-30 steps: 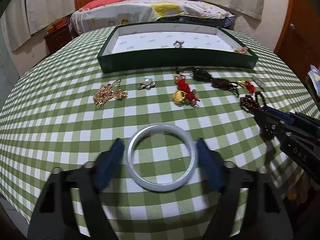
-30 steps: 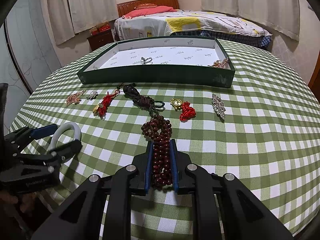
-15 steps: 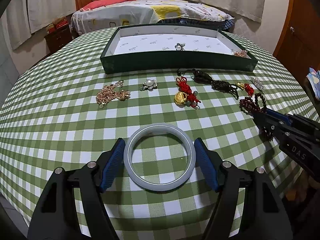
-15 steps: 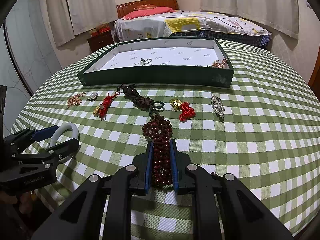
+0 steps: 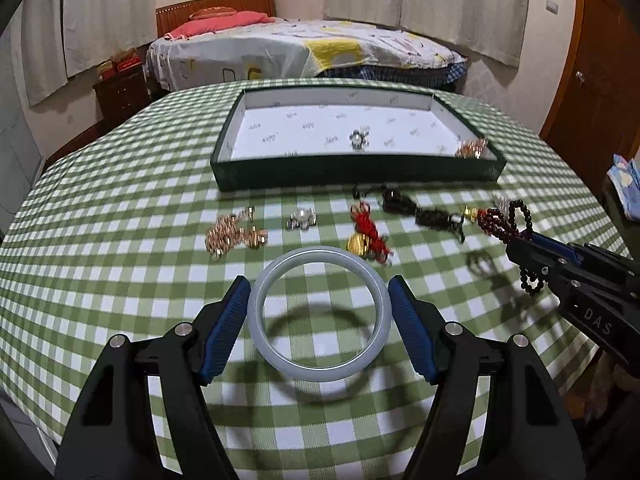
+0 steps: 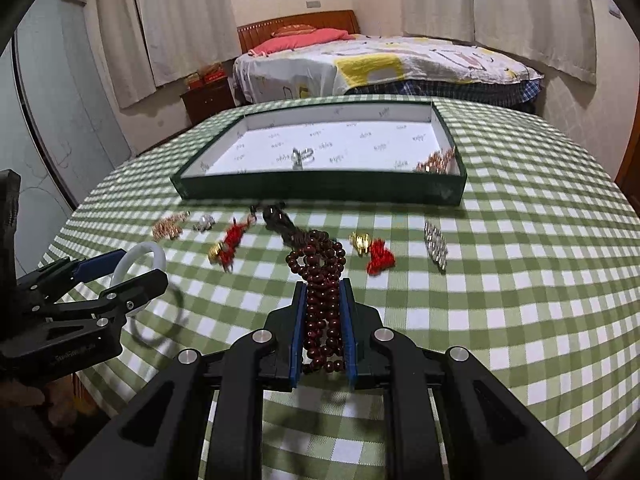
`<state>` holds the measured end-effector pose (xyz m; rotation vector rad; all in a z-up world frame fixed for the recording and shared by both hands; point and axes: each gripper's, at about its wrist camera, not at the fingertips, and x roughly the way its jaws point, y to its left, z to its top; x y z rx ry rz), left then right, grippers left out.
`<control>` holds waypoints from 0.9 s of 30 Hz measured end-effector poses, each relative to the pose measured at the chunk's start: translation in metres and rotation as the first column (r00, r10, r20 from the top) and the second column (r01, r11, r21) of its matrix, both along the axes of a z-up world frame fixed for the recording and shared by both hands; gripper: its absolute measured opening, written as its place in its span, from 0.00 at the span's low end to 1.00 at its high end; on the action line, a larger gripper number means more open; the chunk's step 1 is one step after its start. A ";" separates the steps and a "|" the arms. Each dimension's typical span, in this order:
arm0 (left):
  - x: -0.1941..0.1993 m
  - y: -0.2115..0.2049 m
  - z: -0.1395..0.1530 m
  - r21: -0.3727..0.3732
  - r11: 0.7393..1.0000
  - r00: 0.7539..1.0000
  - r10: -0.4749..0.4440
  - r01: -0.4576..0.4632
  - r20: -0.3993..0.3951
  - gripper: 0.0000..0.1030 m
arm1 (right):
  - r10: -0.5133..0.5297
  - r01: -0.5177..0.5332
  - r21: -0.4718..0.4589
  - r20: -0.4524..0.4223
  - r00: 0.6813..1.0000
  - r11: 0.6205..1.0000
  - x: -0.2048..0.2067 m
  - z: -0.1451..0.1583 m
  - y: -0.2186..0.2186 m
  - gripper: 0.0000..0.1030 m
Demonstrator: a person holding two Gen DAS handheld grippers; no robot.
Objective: Organize jewelry
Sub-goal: 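Place the white bangle in the tray with the left tool while the right tool drops the bead strand there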
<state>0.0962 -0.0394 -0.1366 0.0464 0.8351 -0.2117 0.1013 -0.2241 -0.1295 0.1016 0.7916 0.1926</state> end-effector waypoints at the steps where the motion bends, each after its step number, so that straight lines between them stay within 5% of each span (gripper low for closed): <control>1: 0.002 0.000 0.002 -0.004 1.000 1.000 0.000 0.000 0.004 0.67 | -0.001 0.001 0.003 0.006 1.000 1.000 0.001 0.003 -0.001 0.16; 17: 0.092 -0.011 0.034 -0.034 0.999 0.995 0.007 -0.004 0.104 0.67 | -0.032 0.032 0.001 0.122 0.992 0.999 0.091 0.040 -0.004 0.16; 27: 0.176 -0.018 0.002 -0.007 1.000 0.999 0.025 -0.024 0.043 0.67 | -0.040 0.040 0.000 0.034 0.999 0.999 0.150 0.007 -0.002 0.16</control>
